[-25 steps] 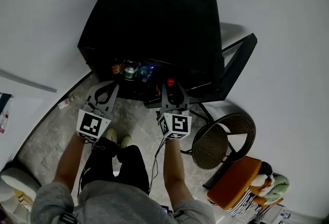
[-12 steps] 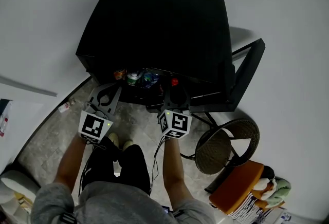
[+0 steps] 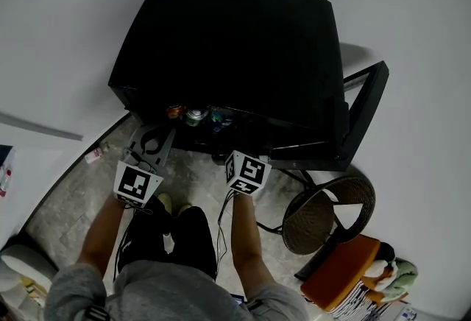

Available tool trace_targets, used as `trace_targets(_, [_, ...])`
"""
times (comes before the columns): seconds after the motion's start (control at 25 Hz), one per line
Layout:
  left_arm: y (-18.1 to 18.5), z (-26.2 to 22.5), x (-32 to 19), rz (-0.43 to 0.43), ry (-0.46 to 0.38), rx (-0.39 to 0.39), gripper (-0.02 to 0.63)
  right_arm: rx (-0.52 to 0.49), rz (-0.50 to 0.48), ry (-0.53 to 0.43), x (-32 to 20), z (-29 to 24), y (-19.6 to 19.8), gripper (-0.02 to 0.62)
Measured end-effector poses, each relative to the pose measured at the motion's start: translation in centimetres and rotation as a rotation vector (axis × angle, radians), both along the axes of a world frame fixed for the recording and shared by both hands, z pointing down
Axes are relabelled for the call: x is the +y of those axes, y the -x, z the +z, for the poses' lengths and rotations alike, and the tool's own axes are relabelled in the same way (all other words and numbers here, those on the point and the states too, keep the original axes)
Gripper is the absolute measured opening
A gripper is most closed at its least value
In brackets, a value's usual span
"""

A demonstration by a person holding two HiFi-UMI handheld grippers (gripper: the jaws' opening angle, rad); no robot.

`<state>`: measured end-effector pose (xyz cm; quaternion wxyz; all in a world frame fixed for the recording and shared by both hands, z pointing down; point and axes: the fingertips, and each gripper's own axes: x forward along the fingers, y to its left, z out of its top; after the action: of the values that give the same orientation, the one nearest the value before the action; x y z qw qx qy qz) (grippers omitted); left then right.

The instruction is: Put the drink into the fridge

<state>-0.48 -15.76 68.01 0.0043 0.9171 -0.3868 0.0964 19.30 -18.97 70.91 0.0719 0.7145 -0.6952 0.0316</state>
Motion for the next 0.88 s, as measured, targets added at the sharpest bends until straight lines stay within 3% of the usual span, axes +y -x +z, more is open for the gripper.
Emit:
trace_targets(0.52, [0.5, 1.0, 0.2, -0.002, 0.017, 0.001, 0.005, 0.005, 0.018, -0.001, -0.9, 0.6, -0.2, 0.147])
trace_targets(0.88, [1.0, 0.1, 0.8, -0.002, 0.021, -0.01, 0.005, -0.009, -0.004, -0.046, -0.6, -1.7, 0.1, 0.153])
